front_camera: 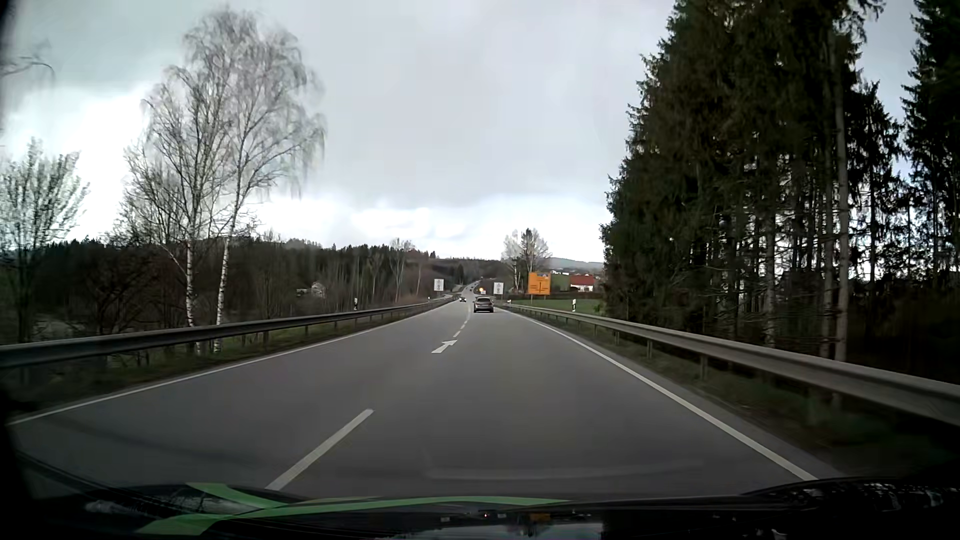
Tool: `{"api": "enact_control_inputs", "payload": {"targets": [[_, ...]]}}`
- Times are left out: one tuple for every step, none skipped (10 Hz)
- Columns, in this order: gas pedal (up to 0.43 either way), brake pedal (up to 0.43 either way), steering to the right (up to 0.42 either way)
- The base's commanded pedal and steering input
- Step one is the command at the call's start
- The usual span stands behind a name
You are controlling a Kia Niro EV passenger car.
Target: Follow the waypoints while adhering to traffic rules and regulations
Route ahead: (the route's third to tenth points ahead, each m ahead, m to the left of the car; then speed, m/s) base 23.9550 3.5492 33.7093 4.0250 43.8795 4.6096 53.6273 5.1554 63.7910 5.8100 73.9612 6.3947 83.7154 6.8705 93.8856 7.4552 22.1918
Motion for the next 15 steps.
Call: {"api": "enact_control_inputs", "payload": {"targets": [[0.087,0.0,-0.011],[0.087,0.0,-0.011],[0.087,0.0,-0.011],[0.087,0.0,-0.011],[0.087,0.0,-0.01],[0.087,0.0,-0.01],[0.087,0.0,-0.009],[0.087,0.0,-0.01],[0.087,0.0,-0.009],[0.087,0.0,-0.01],[0.087,0.0,-0.009],[0.087,0.0,-0.009],[0.087,0.0,-0.009],[0.079,0.0,-0.009],[0.079,0.0,-0.009]]}}
